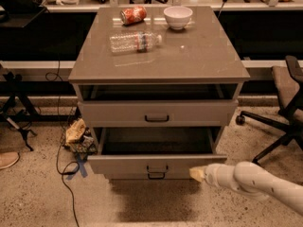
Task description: Close middle drawer
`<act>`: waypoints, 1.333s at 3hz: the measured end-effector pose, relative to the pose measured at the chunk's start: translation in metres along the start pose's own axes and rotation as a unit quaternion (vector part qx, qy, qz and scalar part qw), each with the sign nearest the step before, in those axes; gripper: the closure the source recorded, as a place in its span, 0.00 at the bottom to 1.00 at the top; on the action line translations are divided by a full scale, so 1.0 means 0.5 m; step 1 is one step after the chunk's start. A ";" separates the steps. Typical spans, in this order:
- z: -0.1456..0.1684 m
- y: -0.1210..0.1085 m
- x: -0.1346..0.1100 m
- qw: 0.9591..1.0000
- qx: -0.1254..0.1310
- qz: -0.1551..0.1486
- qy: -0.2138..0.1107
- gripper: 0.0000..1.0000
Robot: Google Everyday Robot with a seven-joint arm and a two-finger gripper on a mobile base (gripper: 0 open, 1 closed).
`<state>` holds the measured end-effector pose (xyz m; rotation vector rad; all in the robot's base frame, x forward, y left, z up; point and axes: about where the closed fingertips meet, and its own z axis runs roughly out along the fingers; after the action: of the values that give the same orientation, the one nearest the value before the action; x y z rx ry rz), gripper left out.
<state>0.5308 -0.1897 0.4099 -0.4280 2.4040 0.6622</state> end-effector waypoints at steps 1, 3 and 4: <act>0.047 0.010 -0.132 0.997 -0.016 -0.027 -0.067 1.00; 0.071 0.026 -0.210 0.993 -0.031 -0.045 -0.105 1.00; 0.038 0.029 -0.218 0.989 -0.025 -0.026 -0.141 1.00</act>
Offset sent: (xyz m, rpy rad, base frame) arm 0.1450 0.0673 0.0702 0.1509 -0.3104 0.0430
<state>0.6166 -0.1518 0.4703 -0.3887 2.1058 0.7114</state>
